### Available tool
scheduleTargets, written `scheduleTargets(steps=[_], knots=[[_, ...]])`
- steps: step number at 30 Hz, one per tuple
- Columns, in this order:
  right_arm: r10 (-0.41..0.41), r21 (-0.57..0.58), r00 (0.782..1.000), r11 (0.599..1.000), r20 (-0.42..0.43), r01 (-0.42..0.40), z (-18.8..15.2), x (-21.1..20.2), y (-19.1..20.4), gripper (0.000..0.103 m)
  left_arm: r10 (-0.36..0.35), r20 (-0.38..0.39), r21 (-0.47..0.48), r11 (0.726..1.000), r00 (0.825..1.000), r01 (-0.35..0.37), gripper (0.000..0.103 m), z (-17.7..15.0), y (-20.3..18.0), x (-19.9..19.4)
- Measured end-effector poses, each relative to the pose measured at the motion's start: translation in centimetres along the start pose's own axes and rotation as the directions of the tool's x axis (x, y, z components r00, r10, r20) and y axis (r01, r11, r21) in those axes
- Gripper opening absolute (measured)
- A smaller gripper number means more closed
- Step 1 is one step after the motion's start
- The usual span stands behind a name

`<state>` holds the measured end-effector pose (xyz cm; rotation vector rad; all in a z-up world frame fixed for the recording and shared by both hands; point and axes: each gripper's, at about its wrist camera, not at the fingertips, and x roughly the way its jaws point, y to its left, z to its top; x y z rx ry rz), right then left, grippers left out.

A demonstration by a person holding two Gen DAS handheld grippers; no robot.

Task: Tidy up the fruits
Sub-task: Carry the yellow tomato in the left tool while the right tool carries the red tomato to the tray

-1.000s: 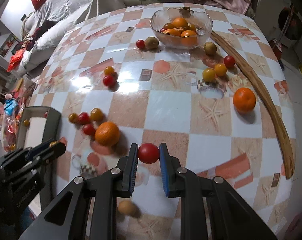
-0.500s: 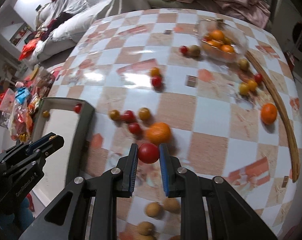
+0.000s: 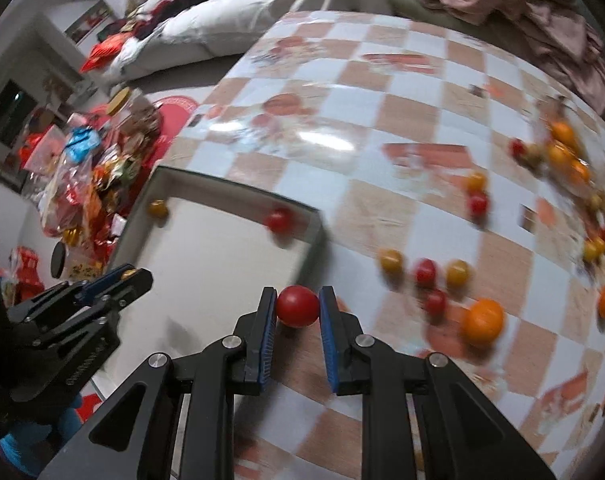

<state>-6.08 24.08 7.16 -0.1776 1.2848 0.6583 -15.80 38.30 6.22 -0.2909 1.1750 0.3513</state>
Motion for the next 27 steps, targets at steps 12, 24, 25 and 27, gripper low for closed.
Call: scheduleTargets(steps=[12, 24, 25, 27], knots=[[-0.005, -0.059, 0.997, 0.998, -0.075, 0.001, 2.7, 6.5, 4.2, 0.023, 0.034, -0.063, -0.046, 0.998, 0.997, -0.037, 0.02, 0.5, 3.1, 4.4], [-0.129, -0.136, 0.99, 0.983, -0.052, 0.121, 1.5, 8.3, 5.0, 0.023, 0.065, -0.043, -0.005, 0.998, 0.997, -0.065, 0.02, 0.7, 2.6, 4.6], [-0.14, -0.153, 0.989, 0.979, -0.044, 0.132, 1.4, 8.4, 5.3, 0.023, 0.068, -0.042, 0.0, 0.998, 0.997, -0.068, 0.021, 0.6, 2.5, 4.6], [-0.15, -0.177, 0.988, 0.974, -0.031, 0.143, 1.2, 8.3, 5.5, 0.024, 0.077, -0.042, 0.011, 0.997, 0.996, -0.076, 0.022, 0.6, 2.4, 4.6]])
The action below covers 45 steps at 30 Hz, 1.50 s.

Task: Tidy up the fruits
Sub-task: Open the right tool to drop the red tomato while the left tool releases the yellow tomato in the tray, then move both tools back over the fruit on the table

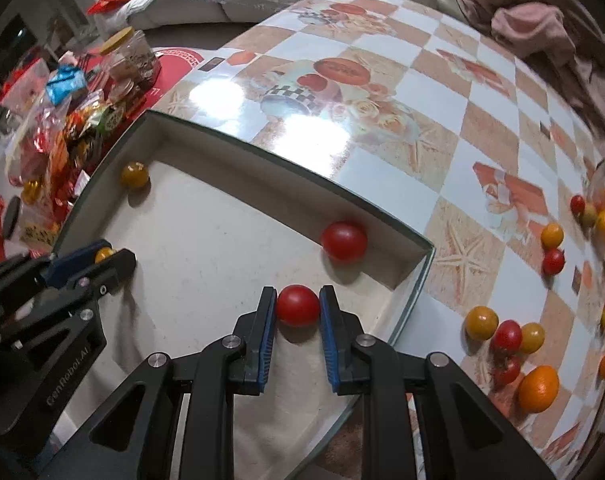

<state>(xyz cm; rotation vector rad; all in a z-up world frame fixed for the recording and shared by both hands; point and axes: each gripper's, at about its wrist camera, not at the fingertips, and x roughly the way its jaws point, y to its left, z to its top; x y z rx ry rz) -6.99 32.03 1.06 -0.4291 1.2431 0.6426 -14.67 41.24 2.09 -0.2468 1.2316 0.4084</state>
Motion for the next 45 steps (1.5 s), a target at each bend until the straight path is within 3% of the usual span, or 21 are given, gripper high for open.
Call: scheduleTargets(steps=[4, 6, 17, 18, 19, 20, 22, 29, 31, 32, 33, 45], knots=[[0.051, 0.02, 0.999, 0.999, -0.016, -0.051, 0.2, -0.2, -0.5, 0.04, -0.01, -0.006, 0.005, 1.0, 1.0, 0.01, 0.022, -0.1, 0.1, -0.1], [0.04, 0.007, 0.999, 0.999, -0.007, -0.039, 0.0, -0.4, -0.4, 0.047, -0.014, -0.008, 0.001, 1.0, 1.0, 0.014, 0.022, -0.1, 0.1, 0.0], [0.075, 0.079, 0.996, 0.994, 0.056, -0.08, -0.4, -3.2, -1.6, 0.056, -0.03, -0.001, 0.036, 0.999, 1.0, 0.03, 0.023, -0.4, -0.2, -0.1], [0.078, 0.088, 0.995, 0.993, 0.059, -0.083, -0.4, -3.5, -1.7, 0.056, -0.031, 0.001, 0.037, 0.999, 1.0, 0.03, 0.042, -0.4, -0.3, -0.1], [0.084, 0.102, 0.995, 0.991, 0.062, -0.09, -0.6, -3.8, -2.0, 0.056, -0.037, 0.005, 0.034, 0.999, 0.999, 0.036, 0.075, -0.4, -0.2, -0.2], [0.087, 0.111, 0.994, 0.989, 0.064, -0.093, -0.6, -3.9, -2.1, 0.056, -0.027, 0.047, 0.028, 0.999, 0.999, 0.026, 0.081, -0.6, -0.2, -0.7], [0.093, 0.127, 0.993, 0.987, 0.068, -0.101, -0.8, -4.3, -2.4, 0.056, -0.026, 0.086, 0.047, 0.999, 0.996, 0.022, 0.081, -0.6, -0.4, -1.3], [0.1, 0.165, 0.992, 0.98, 0.083, -0.113, -1.6, -5.6, -3.4, 0.056, -0.011, 0.039, 0.088, 0.996, 0.999, 0.007, 0.081, -0.7, -1.5, -0.7], [0.097, 0.177, 0.992, 0.978, 0.086, -0.111, -2.1, -6.1, -3.9, 0.065, -0.004, 0.031, 0.095, 0.995, 1.0, 0.001, 0.081, -0.7, -1.7, -0.9], [0.091, 0.193, 0.992, 0.975, 0.087, -0.107, -2.5, -6.5, -4.6, 0.076, -0.001, 0.028, 0.102, 0.995, 1.0, -0.002, 0.081, -0.8, -2.0, -1.0], [0.089, 0.201, 0.992, 0.974, 0.091, -0.105, -2.8, -6.7, -4.9, 0.078, -0.001, 0.026, 0.106, 0.994, 1.0, -0.002, 0.081, -0.8, -2.1, -1.2], [0.044, 0.309, 0.998, 0.949, 0.049, -0.057, -7.8, -8.2, -10.3, 0.078, -0.077, 0.037, 0.217, 0.974, 0.996, 0.067, 0.081, -1.3, -8.0, -4.9]])
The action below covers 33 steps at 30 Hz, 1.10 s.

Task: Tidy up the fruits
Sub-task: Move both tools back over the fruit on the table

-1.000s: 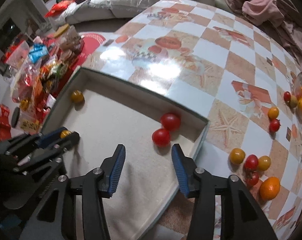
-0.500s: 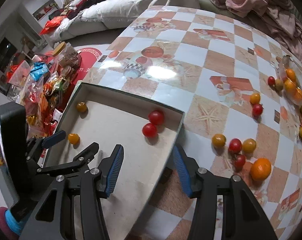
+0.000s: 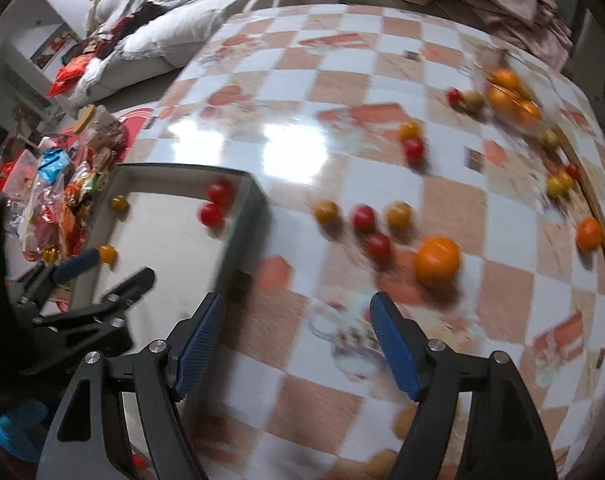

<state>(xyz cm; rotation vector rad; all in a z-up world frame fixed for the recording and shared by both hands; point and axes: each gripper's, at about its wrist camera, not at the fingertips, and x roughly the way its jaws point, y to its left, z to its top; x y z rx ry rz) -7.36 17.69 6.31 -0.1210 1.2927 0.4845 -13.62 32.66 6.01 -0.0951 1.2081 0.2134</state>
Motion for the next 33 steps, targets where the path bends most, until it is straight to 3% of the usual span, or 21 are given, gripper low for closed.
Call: scheduleTargets(steps=[9, 17, 21, 26, 33], knots=[[-0.1, 0.138, 0.995, 0.985, -0.017, 0.101, -3.3, -2.1, -8.2, 0.078, -0.085, 0.025, 0.102, 0.991, 0.996, 0.082, 0.081, 1.3, -6.5, -1.8], [-0.133, 0.211, 0.989, 0.967, -0.057, 0.142, -6.8, -3.0, -13.0, 0.078, -0.142, -0.04, 0.188, 0.971, 0.989, 0.147, 0.081, -1.2, -11.5, -1.6], [-0.12, 0.212, 0.991, 0.969, -0.063, 0.131, -7.4, -2.9, -13.3, 0.078, -0.122, -0.053, 0.208, 0.969, 0.991, 0.131, 0.081, -2.0, -12.6, -1.1], [-0.086, 0.2, 0.993, 0.975, -0.075, 0.099, -8.0, -2.1, -12.9, 0.078, -0.124, -0.052, 0.15, 0.98, 0.991, 0.131, 0.081, -0.2, -12.4, 0.4], [-0.075, 0.167, 0.995, 0.982, -0.068, 0.085, -8.9, -1.9, -12.8, 0.067, -0.129, -0.06, 0.151, 0.979, 0.99, 0.137, 0.08, 1.0, -13.9, 2.3]])
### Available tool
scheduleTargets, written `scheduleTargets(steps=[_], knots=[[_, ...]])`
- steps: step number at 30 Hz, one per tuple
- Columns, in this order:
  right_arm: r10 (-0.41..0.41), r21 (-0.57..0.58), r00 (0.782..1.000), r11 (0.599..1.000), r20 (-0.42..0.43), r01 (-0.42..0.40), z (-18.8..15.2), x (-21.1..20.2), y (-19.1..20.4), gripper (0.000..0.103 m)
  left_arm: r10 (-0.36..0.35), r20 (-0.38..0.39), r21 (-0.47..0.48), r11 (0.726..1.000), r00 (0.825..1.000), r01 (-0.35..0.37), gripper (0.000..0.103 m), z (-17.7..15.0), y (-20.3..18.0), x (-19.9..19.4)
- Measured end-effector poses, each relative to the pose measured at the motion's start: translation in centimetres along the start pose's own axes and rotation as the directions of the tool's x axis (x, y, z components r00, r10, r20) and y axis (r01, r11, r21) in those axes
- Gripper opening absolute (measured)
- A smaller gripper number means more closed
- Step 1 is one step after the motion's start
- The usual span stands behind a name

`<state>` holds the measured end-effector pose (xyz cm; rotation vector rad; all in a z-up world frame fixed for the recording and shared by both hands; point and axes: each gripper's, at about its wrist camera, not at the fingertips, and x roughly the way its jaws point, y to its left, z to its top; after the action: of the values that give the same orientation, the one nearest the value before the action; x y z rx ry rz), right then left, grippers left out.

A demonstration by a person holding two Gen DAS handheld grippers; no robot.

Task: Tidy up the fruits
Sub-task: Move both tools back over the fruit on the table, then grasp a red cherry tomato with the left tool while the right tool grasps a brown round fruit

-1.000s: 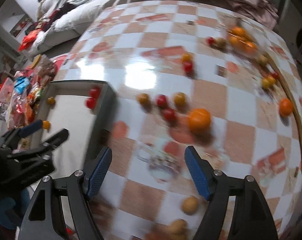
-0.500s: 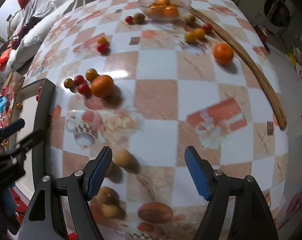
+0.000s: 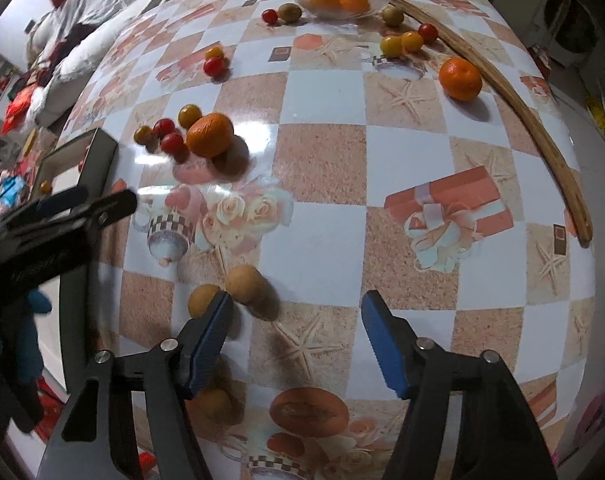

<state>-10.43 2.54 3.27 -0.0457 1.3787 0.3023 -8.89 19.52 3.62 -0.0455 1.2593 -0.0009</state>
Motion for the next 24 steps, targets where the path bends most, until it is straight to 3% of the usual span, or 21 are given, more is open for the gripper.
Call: scheduleTargets(steps=[3, 5, 13, 18, 24], knots=[[0.014, -0.044, 1.0, 0.999, -0.01, -0.015, -0.6, 0.4, 0.0, 0.061, -0.005, -0.004, -0.001, 1.0, 1.0, 0.005, 0.078, 0.6, -0.4, 0.9], [0.014, -0.075, 1.0, 0.997, -0.018, -0.015, -0.8, 1.0, 0.2, 0.057, -0.008, -0.018, 0.001, 1.0, 1.0, 0.008, 0.068, 1.0, -0.7, 1.7], [0.026, -0.19, 0.999, 0.982, 0.023, -0.021, -0.2, 2.2, 2.4, 0.054, -0.004, -0.022, -0.028, 1.0, 1.0, 0.004, 0.067, 2.5, -0.9, 3.2], [0.023, -0.218, 0.998, 0.976, 0.054, -0.011, 0.7, 2.3, 2.9, 0.038, -0.003, -0.014, -0.038, 0.999, 1.0, 0.003, 0.067, 3.5, -1.4, 3.7], [0.031, -0.213, 0.997, 0.977, 0.068, -0.016, 1.4, 2.4, 3.0, 0.037, 0.028, -0.005, -0.048, 0.998, 1.0, -0.029, 0.063, 4.1, -2.1, 3.9]])
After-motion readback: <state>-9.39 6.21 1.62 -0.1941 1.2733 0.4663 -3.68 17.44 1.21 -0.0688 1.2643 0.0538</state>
